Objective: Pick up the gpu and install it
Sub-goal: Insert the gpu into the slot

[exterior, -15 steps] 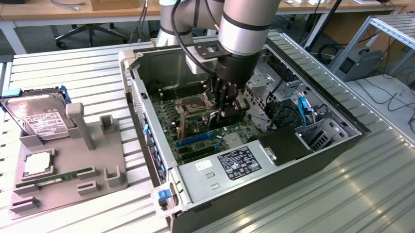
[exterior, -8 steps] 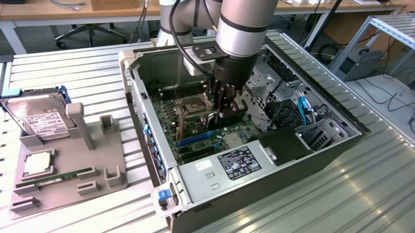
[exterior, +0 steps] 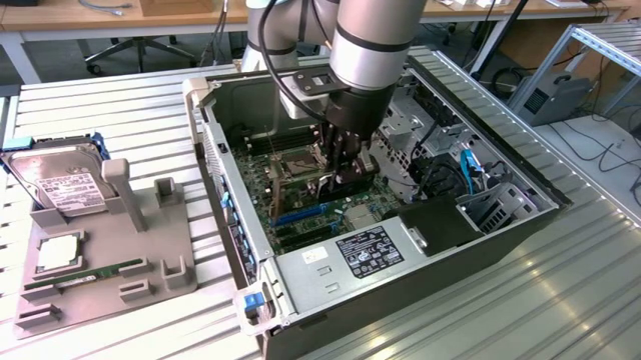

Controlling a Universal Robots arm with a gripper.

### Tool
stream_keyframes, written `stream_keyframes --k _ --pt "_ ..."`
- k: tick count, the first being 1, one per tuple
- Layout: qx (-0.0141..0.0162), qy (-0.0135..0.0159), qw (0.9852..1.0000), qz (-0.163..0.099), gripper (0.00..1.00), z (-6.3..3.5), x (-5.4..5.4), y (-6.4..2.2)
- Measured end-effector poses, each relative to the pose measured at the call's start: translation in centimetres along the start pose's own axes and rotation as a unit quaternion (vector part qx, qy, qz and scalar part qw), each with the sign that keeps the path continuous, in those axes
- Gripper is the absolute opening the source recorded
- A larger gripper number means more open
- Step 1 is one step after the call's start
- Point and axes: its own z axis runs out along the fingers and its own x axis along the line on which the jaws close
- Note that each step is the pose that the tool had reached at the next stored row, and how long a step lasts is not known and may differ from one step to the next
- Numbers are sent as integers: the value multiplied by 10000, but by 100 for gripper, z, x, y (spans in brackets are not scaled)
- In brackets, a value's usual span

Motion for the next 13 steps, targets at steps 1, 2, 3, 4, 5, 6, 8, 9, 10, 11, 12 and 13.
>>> stream_keyframes --k 1,2,3,4,5,6,8,9,10,11,12,13 --pt "0 -1 10000 0 27 1 0 4" --pt "0 -2 10000 0 27 3 0 7" --pt "0 -2 10000 0 27 4 1 8" --pt "0 -3 10000 0 27 5 1 13" --pt "0 -3 10000 0 27 7 1 17" --pt "0 -3 10000 0 27 8 1 23" --pt "0 -3 10000 0 27 11 1 35" --pt "0 -3 10000 -1 27 12 1 37" --pt "0 -4 10000 0 27 14 1 41" --pt "0 -7 10000 0 27 15 1 45" --pt "0 -9 10000 0 27 16 1 49" --pt "0 -10 10000 0 27 17 1 54"
